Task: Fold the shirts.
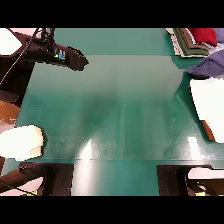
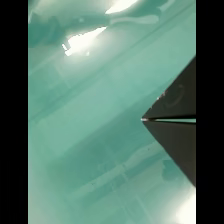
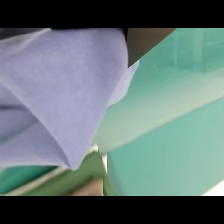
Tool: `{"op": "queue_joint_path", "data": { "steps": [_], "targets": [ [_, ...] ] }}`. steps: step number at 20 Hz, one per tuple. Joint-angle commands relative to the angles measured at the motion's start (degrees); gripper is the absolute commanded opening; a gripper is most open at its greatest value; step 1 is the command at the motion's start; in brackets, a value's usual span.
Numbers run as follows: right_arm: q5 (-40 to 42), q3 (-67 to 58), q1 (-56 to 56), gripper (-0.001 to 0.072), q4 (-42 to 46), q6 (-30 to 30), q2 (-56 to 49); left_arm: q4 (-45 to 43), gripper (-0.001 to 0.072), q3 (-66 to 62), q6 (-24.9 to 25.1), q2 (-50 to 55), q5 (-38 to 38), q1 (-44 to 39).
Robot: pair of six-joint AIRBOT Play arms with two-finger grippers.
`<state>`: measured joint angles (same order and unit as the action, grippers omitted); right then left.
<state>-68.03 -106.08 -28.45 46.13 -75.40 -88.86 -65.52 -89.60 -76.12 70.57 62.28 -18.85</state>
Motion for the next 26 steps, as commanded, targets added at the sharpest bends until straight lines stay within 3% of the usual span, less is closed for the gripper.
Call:
{"op": "queue_joint_path", "data": {
  "steps": [1, 5, 11, 19, 20, 21, 22, 23, 26],
  "targets": [
    [-7.87, -7.85, -2.78, 0.0016, 0.02, 0.02, 0.04, -0.02, 0.0031, 0.02, 0.02, 0.02, -0.09, -0.09],
    [-16.61, -8.98, -5.55, 0.0016, 0.98, 0.02, 2.23, -0.02, 0.0031, 0.02, 0.02, 0.02, 0.57, -0.09],
    [-17.07, 9.79, -14.10, 0.0017, 9.16, -0.22, 13.25, -0.02, 0.0031, 0.02, 0.04, 0.02, 2.58, -0.09],
    [-17.51, 34.38, -26.71, 0.0023, 26.21, -0.22, 24.30, -0.02, 0.0031, 0.02, 0.07, 0.02, 2.99, -0.09],
    [-17.59, 35.89, -27.54, 0.0073, 27.69, -0.24, 24.79, -0.02, 0.0031, 0.02, 0.09, 0.02, 3.08, -0.09],
    [-18.01, 36.72, -28.33, 0.0273, 28.48, -0.24, 24.76, -0.02, 0.0031, 0.02, 0.09, 0.02, 3.15, -0.09],
    [-18.18, 37.24, -29.14, 0.0521, 28.81, -0.26, 24.65, -0.02, 0.0031, 0.02, 0.09, 0.02, 3.04, -0.09],
    [-18.47, 37.38, -29.90, 0.0634, 28.59, -1.18, 24.59, -0.02, 0.0031, 0.02, 0.11, 0.02, 2.97, -0.09],
    [-19.41, 34.36, -29.75, 0.0630, 27.12, -4.74, 24.61, -0.02, 0.0031, 0.02, 0.09, 0.02, 2.95, -0.09]
  ]
}}
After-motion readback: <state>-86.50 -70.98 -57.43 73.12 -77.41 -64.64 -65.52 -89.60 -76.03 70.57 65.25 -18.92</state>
